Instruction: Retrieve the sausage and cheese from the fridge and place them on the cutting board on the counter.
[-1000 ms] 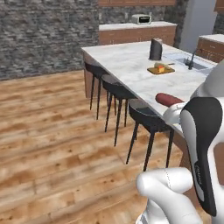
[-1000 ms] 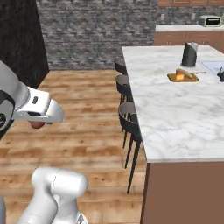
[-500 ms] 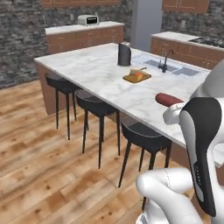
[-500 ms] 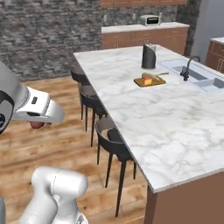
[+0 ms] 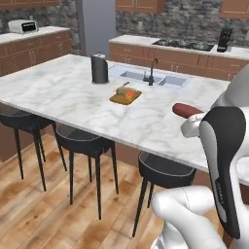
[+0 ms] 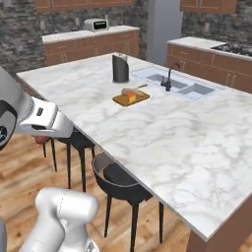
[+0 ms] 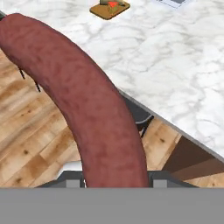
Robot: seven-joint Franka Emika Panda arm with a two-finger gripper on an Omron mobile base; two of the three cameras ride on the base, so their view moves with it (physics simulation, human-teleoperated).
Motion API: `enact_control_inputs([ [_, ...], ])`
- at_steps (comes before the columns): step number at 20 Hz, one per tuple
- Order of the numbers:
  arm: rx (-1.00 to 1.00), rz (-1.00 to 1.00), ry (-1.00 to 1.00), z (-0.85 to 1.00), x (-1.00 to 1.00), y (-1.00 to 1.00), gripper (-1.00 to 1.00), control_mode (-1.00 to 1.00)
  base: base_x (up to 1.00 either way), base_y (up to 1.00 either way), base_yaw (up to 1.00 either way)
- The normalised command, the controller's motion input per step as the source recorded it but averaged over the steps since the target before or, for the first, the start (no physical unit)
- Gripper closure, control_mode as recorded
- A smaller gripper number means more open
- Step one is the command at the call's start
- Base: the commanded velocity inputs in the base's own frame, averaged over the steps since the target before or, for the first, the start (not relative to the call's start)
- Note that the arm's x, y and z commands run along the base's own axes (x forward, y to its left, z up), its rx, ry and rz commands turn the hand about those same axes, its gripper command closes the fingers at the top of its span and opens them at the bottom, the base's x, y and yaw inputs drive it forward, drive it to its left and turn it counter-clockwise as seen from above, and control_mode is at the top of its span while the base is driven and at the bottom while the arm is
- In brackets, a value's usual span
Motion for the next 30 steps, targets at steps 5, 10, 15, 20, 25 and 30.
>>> enact_control_inputs([
  [5,0.0,0.0,0.0,0.0,0.0,0.0,1.0,1.0,0.03,0.7,-0.39],
  [10,0.0,0.0,0.0,0.0,0.0,0.0,1.0,1.0,0.0,0.97,-0.28],
  [15,0.0,0.0,0.0,0.0,0.0,0.0,1.0,1.0,0.16,0.92,-0.33],
  [20,0.0,0.0,0.0,0.0,0.0,0.0,1.0,1.0,0.52,0.52,-0.39],
  [25,0.0,0.0,0.0,0.0,0.0,0.0,1.0,1.0,0.54,0.52,-0.38],
  [30,0.0,0.0,0.0,0.0,0.0,0.0,1.0,1.0,0.62,0.41,-0.31],
])
